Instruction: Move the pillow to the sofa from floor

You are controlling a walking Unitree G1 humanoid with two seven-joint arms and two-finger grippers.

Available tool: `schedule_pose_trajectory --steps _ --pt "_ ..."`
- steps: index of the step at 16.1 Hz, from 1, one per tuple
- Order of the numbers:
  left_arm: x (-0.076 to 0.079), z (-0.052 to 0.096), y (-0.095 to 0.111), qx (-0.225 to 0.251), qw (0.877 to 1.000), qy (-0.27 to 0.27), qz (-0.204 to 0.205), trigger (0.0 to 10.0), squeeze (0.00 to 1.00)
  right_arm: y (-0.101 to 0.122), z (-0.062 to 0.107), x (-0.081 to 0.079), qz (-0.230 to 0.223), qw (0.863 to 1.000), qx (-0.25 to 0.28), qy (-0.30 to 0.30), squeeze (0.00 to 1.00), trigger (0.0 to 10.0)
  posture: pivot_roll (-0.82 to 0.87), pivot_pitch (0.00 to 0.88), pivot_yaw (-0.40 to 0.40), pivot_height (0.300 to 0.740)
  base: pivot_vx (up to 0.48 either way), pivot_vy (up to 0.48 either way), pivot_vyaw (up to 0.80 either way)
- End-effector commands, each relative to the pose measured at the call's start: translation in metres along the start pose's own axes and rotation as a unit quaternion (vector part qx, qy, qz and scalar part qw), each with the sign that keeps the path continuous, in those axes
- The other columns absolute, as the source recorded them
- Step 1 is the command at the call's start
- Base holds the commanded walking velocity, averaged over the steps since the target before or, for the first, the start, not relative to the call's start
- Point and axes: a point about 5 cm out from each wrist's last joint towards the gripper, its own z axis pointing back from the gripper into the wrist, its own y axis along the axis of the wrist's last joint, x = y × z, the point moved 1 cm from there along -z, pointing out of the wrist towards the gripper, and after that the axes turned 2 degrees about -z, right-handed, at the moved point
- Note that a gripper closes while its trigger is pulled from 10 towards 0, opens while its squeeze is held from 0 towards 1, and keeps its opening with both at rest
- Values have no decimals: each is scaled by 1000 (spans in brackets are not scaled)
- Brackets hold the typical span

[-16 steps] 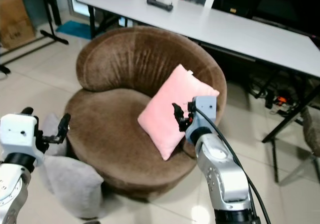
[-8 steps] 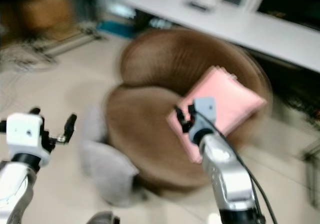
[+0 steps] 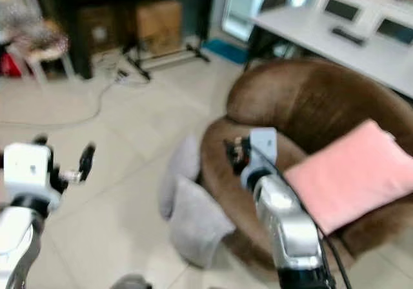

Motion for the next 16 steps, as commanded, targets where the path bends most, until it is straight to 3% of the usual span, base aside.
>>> schedule_pose_trajectory --steps 1,4,11,16 --pt "1 -1 0 -5 1000 1 -4 10000 0 5 0 4 2 1000 7 -8 0 10000 152 0 -110 740 0 0 0" --pt "-3 -2 -1 -4 1000 6 2 10000 0 6 0 3 1 1000 10 -8 0 10000 152 0 -110 740 0 0 0" --pt "-2 -2 0 -5 1000 1 7 10000 0 6 1 1 -2 1000 6 -9 0 10000 152 0 -110 740 266 0 -114" --pt "0 -1 -1 -4 1000 -2 8 10000 0 8 2 -2 22 1000 10 -6 0 10000 159 0 -114 740 271 0 0"
